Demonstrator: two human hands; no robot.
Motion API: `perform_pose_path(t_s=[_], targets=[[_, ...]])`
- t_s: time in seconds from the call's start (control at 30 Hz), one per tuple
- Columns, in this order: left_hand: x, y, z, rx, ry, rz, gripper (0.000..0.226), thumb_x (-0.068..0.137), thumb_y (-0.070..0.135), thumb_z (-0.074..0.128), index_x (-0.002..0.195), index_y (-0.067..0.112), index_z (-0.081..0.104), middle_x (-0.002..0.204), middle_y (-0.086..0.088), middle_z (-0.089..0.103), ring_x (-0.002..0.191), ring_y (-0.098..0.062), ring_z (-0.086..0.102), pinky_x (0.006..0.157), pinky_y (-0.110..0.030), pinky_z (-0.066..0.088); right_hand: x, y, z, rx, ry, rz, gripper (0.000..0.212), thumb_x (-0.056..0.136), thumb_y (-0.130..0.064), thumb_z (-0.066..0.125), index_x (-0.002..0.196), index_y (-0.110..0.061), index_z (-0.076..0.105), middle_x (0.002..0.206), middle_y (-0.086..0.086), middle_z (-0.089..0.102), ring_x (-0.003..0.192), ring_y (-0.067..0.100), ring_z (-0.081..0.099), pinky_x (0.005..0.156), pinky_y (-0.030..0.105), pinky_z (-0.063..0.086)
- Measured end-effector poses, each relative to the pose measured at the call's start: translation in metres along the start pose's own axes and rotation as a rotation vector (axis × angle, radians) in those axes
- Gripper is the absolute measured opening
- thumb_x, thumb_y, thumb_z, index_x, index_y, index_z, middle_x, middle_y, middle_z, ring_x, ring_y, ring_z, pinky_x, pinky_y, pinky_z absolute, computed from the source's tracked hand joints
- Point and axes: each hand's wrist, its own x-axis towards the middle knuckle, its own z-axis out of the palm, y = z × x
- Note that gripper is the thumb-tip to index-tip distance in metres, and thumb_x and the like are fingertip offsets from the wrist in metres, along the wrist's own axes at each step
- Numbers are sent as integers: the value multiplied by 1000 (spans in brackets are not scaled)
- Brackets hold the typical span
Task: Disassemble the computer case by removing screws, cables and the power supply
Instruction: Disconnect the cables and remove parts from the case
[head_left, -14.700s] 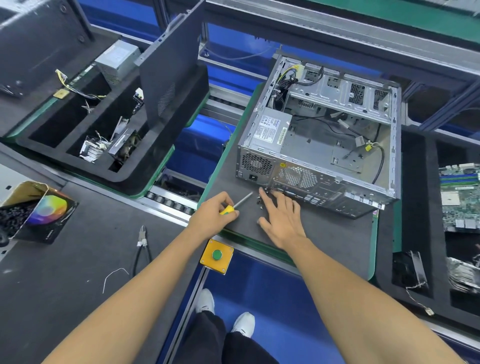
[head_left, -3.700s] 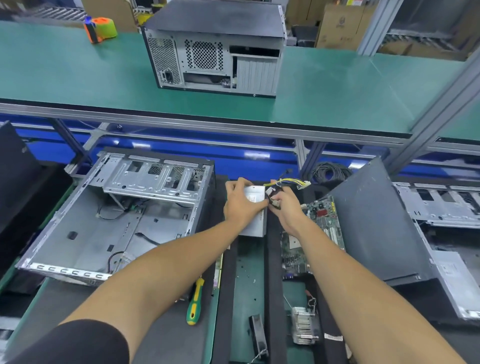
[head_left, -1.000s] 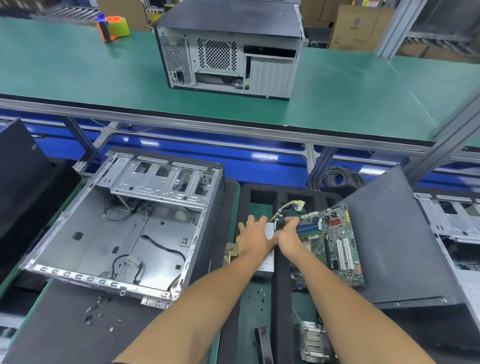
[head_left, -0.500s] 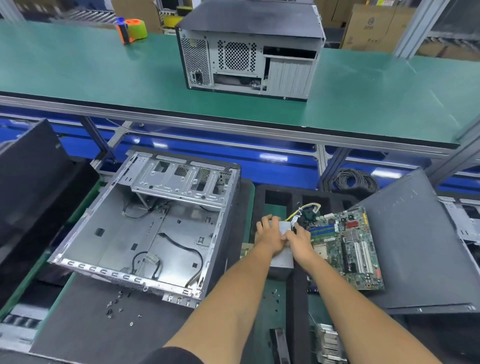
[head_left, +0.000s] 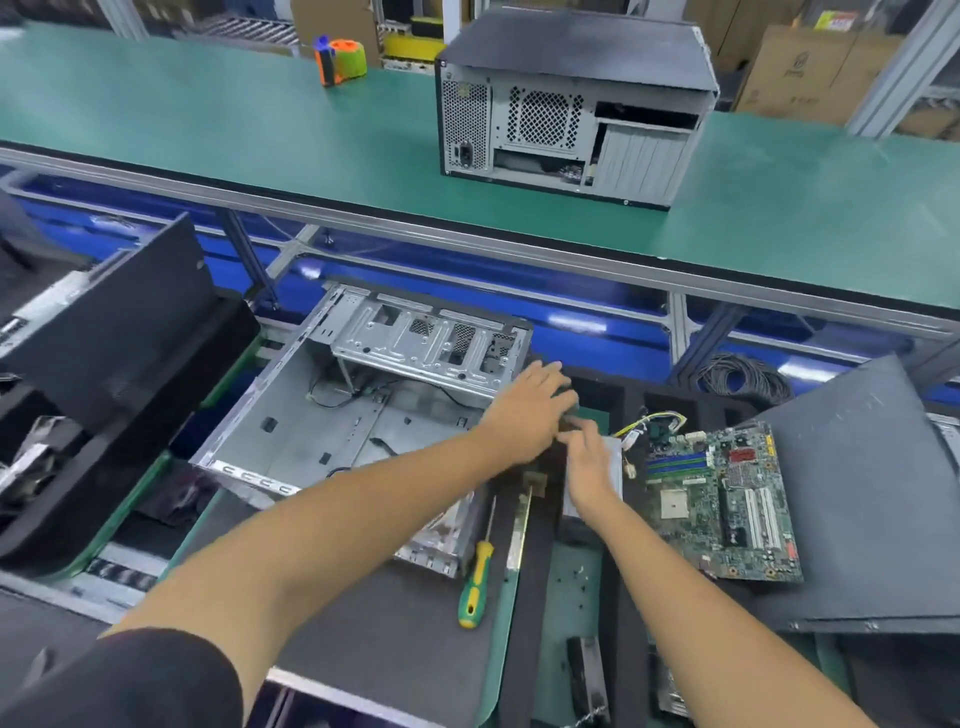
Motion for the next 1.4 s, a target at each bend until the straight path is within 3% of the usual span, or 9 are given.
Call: perform_pose_path(t_s=[0.17, 0.3, 0.47, 0.6, 0.9, 1.07, 1.2, 1.3, 1.4], targets=[[-77, -95, -47, -74, 248, -164, 33, 95, 19, 63, 127, 14, 65, 147, -12, 52, 146, -36, 35, 125, -49, 19, -24, -26, 64, -81, -155, -1, 61, 98, -23, 57, 150, -6, 30, 142, 8, 38, 119, 20, 44, 93, 31, 36], [-157, -174, -63, -36, 285, -410, 43, 92, 18, 64, 135, 16, 61, 155, -14, 44, 148, -39, 32, 124, -51, 22, -43, -33, 101, -155, -48, 50, 83, 97, -23, 63, 160, -10, 9, 161, 12, 27, 132, 30, 46, 89, 30, 32], [-229, -228, -58, -114, 94, -694, 64, 101, 34, 57, 159, 23, 33, 164, -18, 25, 145, -41, 34, 115, -48, 32, -64, -37, 123, -275, 212, 118, 69, 98, -22, 56, 155, -20, 19, 129, 16, 62, 78, 28, 52, 55, 31, 31], [-243, -240, -51, -331, -3, -705, 63, 108, 24, 43, 164, 28, 15, 157, -19, 35, 121, -45, 55, 95, -52, 47, -68, -36, 128, -428, 267, 102, 55, 101, -18, 50, 150, -16, 25, 116, 22, 64, 87, 34, 56, 70, 38, 41], [-245, -252, -41, -409, 38, -737, 71, 105, 7, 41, 163, 36, 15, 143, -16, 49, 88, -30, 53, 72, -41, 41, -69, -42, 129, -510, 299, 107, 44, 102, -25, 51, 141, -16, 31, 112, 24, 62, 87, 37, 58, 72, 41, 46], [-249, -252, -35, -589, 95, -729, 57, 109, 18, 41, 163, 29, 24, 157, -12, 43, 134, -35, 50, 102, -48, 47, -66, -45, 122, -472, 256, 87, 44, 101, -18, 49, 142, -15, 31, 113, 23, 62, 89, 38, 59, 78, 44, 50], [-272, -248, -42, -1002, 331, -735, 53, 107, 31, 51, 155, 16, 35, 156, -3, 43, 140, -18, 46, 116, -36, 38, -66, -44, 122, -370, 275, 64, 41, 100, -26, 48, 139, -17, 38, 112, 14, 61, 94, 37, 59, 82, 43, 48], [-307, -234, -40, -1205, 518, -720, 38, 106, 43, 45, 139, 25, 51, 139, 10, 56, 128, -6, 54, 103, -22, 41, -66, -44, 119, -197, 277, 75, 41, 98, -32, 48, 136, -16, 48, 118, 3, 55, 105, 30, 55, 88, 38, 41], [-338, -212, -20, -1382, 719, -799, 30, 103, 43, 38, 110, 24, 62, 117, 17, 65, 111, -2, 61, 91, -23, 48, -74, -41, 114, 291, 271, 206, 42, 83, -44, 54, 112, -16, 62, 118, 7, 57, 109, 29, 55, 96, 41, 41]])
